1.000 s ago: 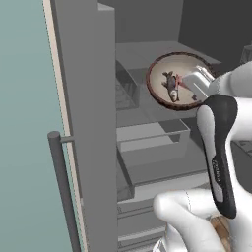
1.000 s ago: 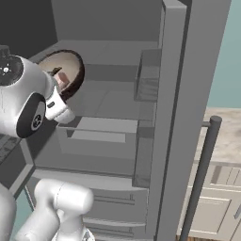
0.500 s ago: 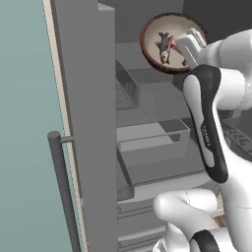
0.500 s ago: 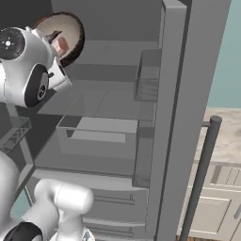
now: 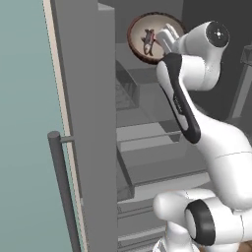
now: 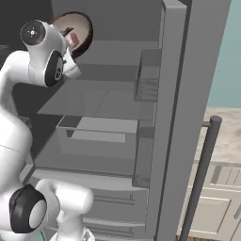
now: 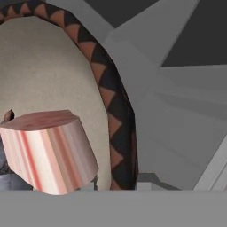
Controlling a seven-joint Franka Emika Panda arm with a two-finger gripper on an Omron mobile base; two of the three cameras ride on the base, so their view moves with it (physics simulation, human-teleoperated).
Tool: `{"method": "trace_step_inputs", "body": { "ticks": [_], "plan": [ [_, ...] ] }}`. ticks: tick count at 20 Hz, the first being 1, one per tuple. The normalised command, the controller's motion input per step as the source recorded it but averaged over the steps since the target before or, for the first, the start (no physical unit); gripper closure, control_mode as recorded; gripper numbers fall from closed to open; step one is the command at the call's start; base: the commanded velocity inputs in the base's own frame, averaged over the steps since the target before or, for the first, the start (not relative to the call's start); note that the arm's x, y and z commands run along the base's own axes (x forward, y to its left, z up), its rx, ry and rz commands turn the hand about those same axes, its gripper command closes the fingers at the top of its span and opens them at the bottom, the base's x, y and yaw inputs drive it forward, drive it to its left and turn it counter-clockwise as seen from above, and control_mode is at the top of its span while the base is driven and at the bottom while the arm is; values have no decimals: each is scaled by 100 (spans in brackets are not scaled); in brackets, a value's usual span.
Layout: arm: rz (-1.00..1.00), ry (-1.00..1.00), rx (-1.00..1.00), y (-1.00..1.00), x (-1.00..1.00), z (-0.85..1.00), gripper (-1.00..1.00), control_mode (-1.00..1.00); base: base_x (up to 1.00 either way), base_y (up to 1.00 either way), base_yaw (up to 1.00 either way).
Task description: Place the bowl with the tomatos on the second highest shelf of the fridge. Place the bowl with the fish and steak on the top shelf of the fridge.
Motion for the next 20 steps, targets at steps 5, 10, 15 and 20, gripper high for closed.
{"method": "trace_step_inputs", "body": {
  "ticks": [5, 10, 15, 20],
  "plan": [
    [0, 8, 0, -3, 92, -31, 100, -100, 0, 0, 0],
    [0, 9, 0, 0, 79, -15, 100, -100, 0, 0, 0],
    [0, 5, 0, 0, 79, 0, 100, -100, 0, 0, 0],
    [0, 5, 0, 0, 56, 0, -100, -100, 0, 0, 0]
  ]
}}
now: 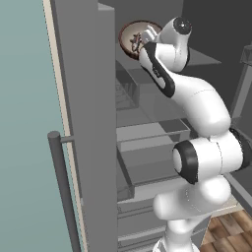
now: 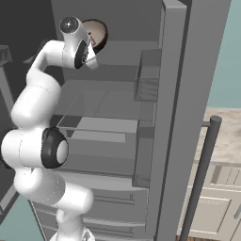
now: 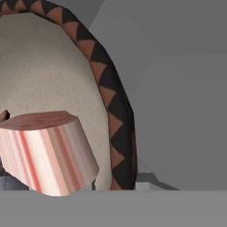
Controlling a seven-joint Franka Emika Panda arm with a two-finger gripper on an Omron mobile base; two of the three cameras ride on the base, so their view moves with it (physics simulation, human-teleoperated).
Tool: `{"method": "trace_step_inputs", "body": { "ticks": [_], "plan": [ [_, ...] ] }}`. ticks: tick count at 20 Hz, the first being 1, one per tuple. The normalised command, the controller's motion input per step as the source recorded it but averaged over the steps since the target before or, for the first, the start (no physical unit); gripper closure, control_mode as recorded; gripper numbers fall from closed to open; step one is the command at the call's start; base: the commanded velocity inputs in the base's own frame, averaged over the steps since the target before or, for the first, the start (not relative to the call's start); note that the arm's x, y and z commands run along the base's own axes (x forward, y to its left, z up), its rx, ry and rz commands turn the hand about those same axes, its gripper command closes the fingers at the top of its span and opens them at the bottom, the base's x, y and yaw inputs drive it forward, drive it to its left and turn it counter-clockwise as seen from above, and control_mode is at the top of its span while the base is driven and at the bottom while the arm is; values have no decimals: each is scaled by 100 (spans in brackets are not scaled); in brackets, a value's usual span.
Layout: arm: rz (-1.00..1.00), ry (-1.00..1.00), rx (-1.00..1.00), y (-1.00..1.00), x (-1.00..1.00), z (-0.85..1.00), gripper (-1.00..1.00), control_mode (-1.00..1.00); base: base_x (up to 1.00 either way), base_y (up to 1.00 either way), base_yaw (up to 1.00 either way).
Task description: Place the bowl with the tomatos on the second highest shelf of the fridge. Place the bowl with the fish and steak on the top shelf of the fridge.
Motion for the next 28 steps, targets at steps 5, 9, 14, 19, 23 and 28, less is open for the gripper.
{"method": "trace_step_inputs", "body": {
  "ticks": [5, 9, 14, 19, 23, 28],
  "plan": [
    [0, 0, 0, 0, 4, 0, -100, -100, 0, 0, 0],
    [0, -5, 1, -11, -41, 1, -100, -100, 0, 0, 0],
    [0, -21, 5, -41, -98, 25, -100, -100, 0, 0, 0],
    [0, -21, 3, -58, -100, 28, -100, -100, 0, 0, 0],
    [0, -8, -2, -58, -100, -13, -100, -100, 0, 0, 0],
    [10, 3, -29, -16, -100, -87, -100, -100, 0, 0, 0]
  ]
}}
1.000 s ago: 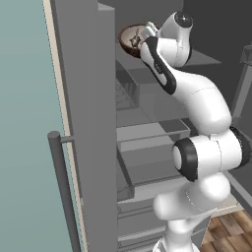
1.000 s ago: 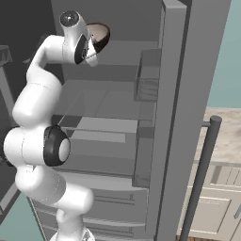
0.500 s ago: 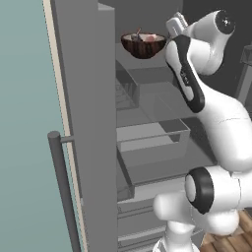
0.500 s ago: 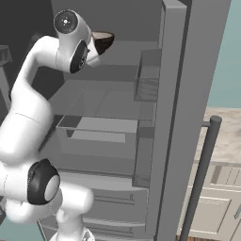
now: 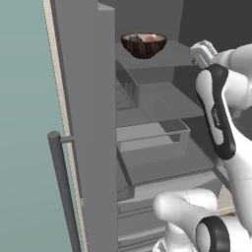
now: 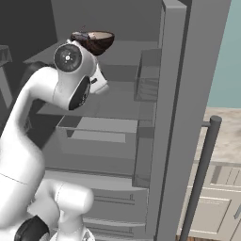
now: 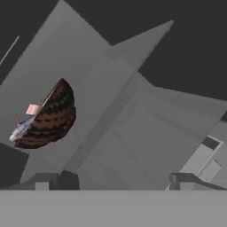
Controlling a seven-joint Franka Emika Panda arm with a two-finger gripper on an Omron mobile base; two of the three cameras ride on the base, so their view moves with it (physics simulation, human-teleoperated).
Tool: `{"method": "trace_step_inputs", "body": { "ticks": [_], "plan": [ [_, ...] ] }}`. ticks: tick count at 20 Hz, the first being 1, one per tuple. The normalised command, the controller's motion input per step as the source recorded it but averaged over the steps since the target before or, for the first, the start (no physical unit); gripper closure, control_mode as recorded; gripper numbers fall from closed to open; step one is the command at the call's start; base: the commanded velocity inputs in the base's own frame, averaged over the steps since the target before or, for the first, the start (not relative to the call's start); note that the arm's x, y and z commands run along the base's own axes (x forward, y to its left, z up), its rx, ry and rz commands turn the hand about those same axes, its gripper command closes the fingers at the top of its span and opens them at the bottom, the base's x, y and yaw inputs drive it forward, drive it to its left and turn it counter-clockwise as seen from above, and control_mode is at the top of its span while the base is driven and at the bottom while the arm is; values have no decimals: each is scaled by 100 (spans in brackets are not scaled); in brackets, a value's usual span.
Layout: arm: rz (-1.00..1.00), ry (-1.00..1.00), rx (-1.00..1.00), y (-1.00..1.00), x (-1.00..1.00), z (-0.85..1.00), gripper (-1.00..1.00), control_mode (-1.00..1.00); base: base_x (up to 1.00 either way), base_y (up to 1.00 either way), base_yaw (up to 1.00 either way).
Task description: Place the bowl with the tomatos on the second highest shelf of the fridge. Place the bowl with the fish and steak on the top shelf of the fridge.
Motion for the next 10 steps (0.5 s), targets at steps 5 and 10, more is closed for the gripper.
{"method": "trace_step_inputs", "body": {
  "ticks": [5, 10],
  "plan": [
    [18, 16, -48, 8, -100, -100, -100, -100, 0, 0, 0],
    [20, 15, -48, 31, -65, -94, -100, -100, 0, 0, 0]
  ]
}}
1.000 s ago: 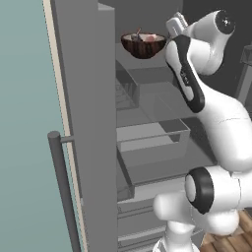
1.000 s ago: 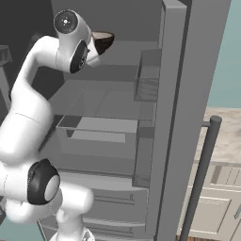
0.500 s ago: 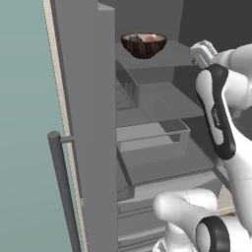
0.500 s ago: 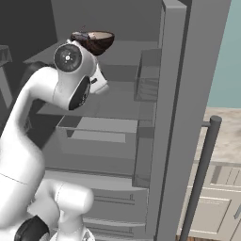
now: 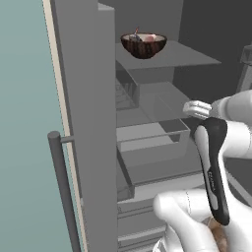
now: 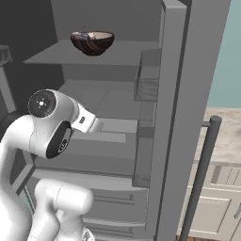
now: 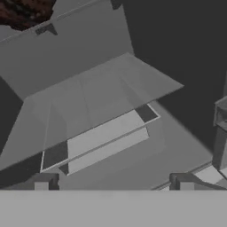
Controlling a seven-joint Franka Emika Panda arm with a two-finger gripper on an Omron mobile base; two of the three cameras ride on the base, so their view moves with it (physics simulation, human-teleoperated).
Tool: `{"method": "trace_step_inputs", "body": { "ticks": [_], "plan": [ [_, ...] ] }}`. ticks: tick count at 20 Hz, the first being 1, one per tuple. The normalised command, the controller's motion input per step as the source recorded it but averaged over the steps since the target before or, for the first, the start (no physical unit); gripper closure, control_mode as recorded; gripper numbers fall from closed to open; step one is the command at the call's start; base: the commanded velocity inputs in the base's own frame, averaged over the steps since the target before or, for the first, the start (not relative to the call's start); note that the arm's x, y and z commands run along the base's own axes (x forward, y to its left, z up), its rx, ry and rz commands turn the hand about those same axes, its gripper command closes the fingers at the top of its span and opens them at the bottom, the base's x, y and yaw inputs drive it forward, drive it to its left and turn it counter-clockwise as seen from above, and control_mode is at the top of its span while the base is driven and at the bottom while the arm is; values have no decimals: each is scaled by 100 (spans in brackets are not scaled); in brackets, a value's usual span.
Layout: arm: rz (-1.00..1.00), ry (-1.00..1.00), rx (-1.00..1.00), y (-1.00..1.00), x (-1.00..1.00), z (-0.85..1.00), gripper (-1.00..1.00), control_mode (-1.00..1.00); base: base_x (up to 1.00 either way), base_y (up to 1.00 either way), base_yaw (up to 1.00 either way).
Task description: Place the bowl with the tomatos on the second highest shelf of the fridge. Place the bowl with the fish and steak on the top shelf of the fridge.
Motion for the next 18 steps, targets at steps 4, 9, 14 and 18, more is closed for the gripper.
{"method": "trace_step_inputs", "body": {
  "ticks": [4, 9, 14, 18],
  "plan": [
    [4, 0, -13, 13, 0, -13, -100, -100, 0, 0, 0],
    [0, 1, -2, 0, -2, 0, -100, 100, -23, 0, 3],
    [0, 0, 0, 0, 0, 0, -100, 100, -100, -10, 10],
    [0, 0, 0, 0, 0, 0, -100, 100, -100, -18, 14]
  ]
}}
